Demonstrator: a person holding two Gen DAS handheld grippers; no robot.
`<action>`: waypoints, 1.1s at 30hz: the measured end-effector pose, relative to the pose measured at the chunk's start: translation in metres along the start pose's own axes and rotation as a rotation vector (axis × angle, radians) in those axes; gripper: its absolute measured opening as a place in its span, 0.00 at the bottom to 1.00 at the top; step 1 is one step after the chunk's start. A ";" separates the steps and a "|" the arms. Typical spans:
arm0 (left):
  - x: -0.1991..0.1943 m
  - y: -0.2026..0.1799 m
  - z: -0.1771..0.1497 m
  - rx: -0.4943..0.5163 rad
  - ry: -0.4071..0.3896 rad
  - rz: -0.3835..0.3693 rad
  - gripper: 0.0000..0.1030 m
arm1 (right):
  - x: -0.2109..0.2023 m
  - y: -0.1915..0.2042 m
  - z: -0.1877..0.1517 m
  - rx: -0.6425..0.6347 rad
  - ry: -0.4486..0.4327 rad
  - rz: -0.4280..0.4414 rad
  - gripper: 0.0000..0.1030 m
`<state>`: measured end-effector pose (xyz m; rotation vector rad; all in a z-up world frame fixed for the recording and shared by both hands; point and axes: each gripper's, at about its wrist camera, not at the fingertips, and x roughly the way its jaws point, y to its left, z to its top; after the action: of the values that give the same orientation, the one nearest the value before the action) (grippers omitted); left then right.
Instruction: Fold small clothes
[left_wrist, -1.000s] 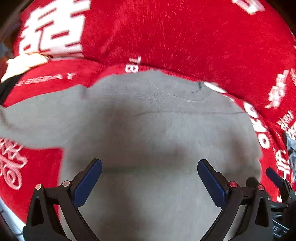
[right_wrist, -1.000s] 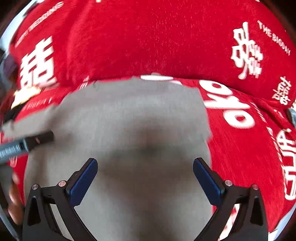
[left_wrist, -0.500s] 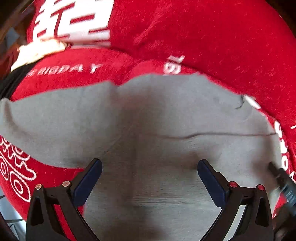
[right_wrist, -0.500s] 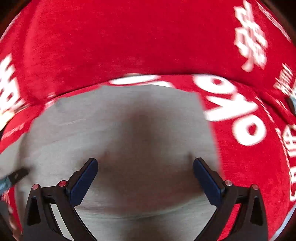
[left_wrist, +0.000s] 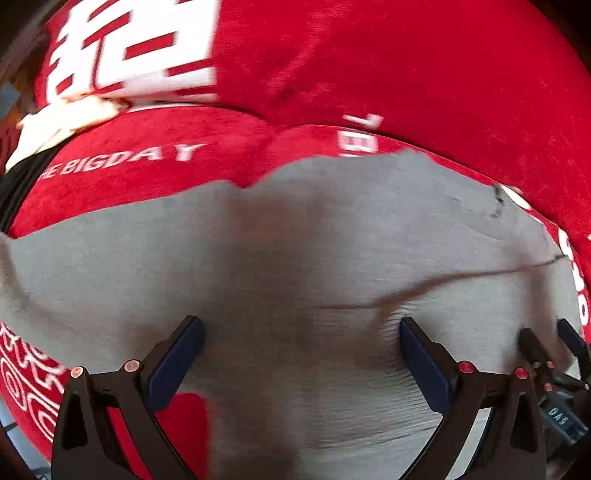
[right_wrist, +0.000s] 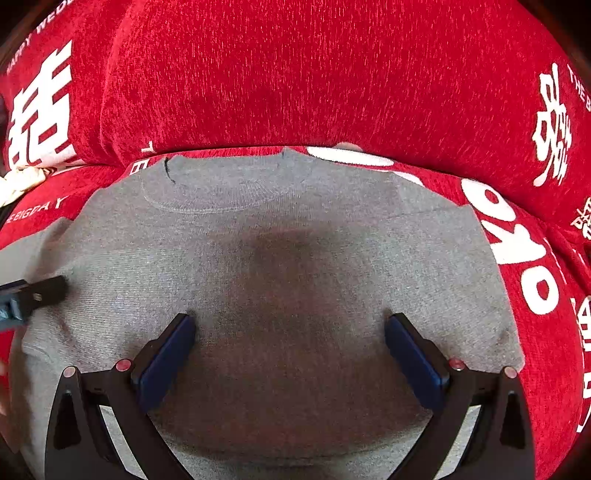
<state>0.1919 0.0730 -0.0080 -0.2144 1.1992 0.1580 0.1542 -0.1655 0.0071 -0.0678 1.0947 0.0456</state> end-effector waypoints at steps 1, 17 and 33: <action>0.001 0.010 0.001 -0.007 0.008 -0.020 1.00 | -0.001 -0.001 0.001 0.002 -0.001 0.003 0.99; -0.051 0.157 -0.007 -0.246 -0.088 0.096 1.00 | -0.010 0.021 0.028 0.075 0.002 -0.048 1.00; -0.082 0.351 -0.092 -0.754 -0.188 -0.043 1.00 | 0.004 0.198 0.065 -0.133 0.104 0.224 0.99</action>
<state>-0.0022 0.3895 0.0080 -0.8638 0.9022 0.5800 0.1992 0.0373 0.0269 -0.0674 1.1984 0.3196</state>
